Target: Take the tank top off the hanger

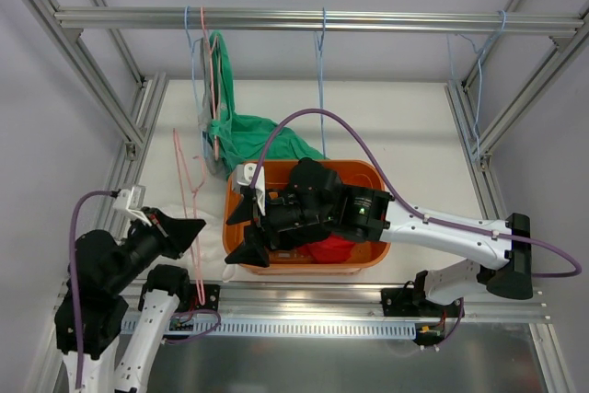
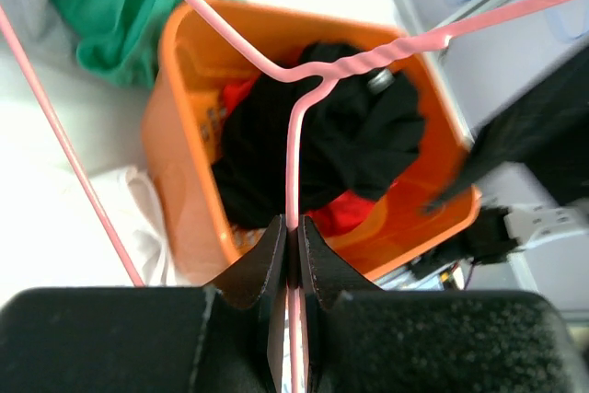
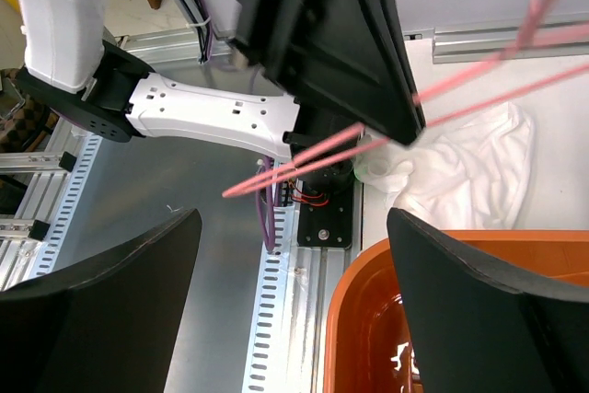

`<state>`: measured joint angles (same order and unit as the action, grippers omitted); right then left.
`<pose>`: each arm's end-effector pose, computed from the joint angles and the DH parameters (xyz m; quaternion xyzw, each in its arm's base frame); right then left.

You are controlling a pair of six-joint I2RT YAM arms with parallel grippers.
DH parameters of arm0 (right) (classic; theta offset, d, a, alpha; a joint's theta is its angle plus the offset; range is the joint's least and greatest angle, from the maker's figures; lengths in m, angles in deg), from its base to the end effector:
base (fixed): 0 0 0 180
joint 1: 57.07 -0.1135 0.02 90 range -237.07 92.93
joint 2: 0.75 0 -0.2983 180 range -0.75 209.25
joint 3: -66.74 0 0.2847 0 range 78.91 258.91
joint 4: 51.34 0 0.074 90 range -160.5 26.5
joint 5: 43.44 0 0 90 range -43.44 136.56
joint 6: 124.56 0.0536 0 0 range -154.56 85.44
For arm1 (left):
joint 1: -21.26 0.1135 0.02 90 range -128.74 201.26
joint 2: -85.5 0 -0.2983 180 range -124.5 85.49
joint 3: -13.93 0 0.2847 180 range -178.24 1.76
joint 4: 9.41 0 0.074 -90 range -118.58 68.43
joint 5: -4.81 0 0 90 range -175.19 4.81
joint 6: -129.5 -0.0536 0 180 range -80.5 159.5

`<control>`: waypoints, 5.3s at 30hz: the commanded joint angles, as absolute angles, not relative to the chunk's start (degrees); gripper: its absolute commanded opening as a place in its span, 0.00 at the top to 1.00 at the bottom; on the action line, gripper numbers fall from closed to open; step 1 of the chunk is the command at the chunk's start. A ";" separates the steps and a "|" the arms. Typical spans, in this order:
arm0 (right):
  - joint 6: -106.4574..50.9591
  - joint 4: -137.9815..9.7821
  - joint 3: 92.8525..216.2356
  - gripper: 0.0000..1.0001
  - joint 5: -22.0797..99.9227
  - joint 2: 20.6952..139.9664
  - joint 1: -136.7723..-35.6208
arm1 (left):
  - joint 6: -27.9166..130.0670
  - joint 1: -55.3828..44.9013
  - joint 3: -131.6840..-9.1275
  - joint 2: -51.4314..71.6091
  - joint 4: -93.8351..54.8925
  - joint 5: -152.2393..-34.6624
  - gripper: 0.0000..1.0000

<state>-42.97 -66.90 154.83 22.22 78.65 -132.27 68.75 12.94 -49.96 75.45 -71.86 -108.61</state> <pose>0.0728 0.3619 0.4350 -0.5918 0.4520 0.4887 0.4547 0.0128 -0.0234 0.3770 -0.0047 0.7541 -0.3513 0.5549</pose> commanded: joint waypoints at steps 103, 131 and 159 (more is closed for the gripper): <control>-56.00 -90.83 204.93 0.09 43.22 126.50 -134.23 | 60.33 53.26 -97.80 54.12 -70.78 -104.43 0.01; -72.53 -99.71 215.23 0.28 38.76 147.25 -134.33 | 55.32 43.67 -108.01 53.59 -73.87 -97.58 0.01; -61.99 -82.40 205.82 1.00 30.21 124.51 -135.03 | 52.24 40.51 -107.14 55.00 -73.87 -92.84 0.01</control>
<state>-64.02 -86.88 204.66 32.08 131.76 -134.56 53.39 41.07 -107.31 54.88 -74.87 -93.66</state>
